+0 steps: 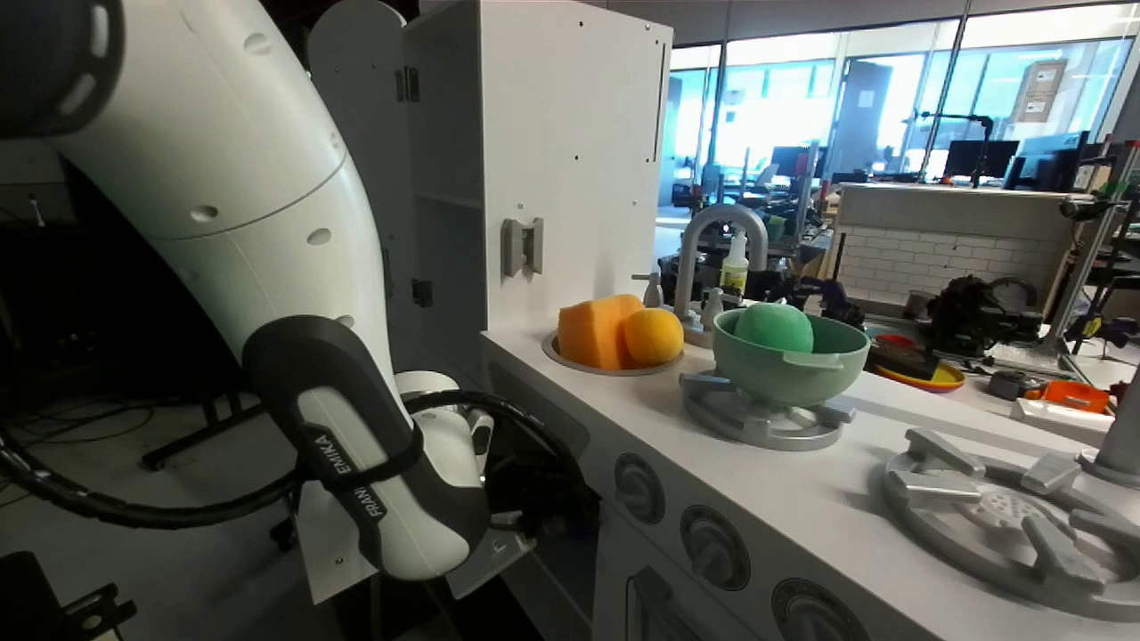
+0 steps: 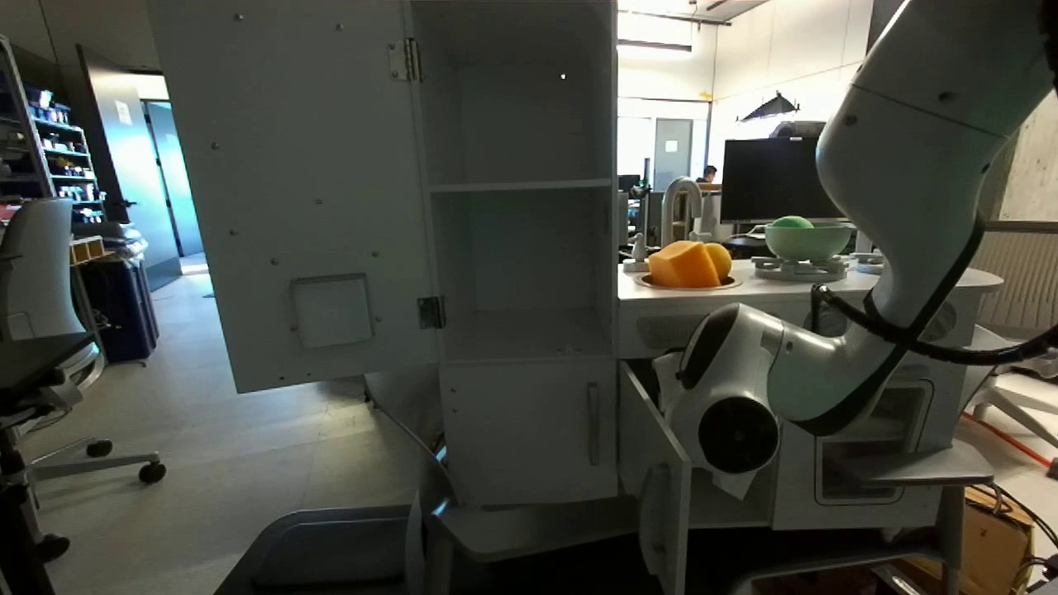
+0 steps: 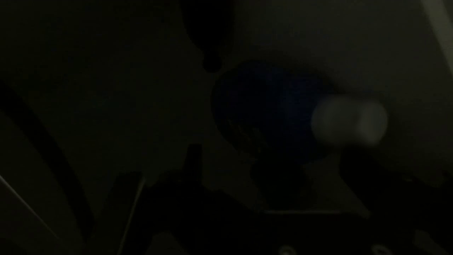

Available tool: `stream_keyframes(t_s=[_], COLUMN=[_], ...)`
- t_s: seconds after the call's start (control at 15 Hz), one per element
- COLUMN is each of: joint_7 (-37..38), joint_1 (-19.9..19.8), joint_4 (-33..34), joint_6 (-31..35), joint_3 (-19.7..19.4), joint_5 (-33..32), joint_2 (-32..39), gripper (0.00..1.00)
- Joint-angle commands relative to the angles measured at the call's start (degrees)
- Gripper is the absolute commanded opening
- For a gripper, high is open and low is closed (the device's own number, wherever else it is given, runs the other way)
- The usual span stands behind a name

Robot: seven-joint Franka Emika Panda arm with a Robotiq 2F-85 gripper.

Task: Open the cabinet under sink, put the black bottle and blue bottle inside the cabinet underneath the sink

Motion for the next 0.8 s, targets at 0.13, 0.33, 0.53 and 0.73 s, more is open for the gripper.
stream_keyframes(t_s=[0.13,0.33,0.53,0.73], joint_7=[-1.62,-1.04,-1.61,-3.44], joint_1=[0.81,1.26,0.84,-0.53], joint_4=[2.12,-0.49,-5.60,-11.67], joint_6=[0.13,0.94,3.52,8.64], joint_3=[0.85,1.76,2.24,2.64], joint_5=[0.55,0.44,1.19,2.58], joint_2=[0.91,-1.08,-5.30,-10.82], gripper=[1.00,1.00,1.00,1.00])
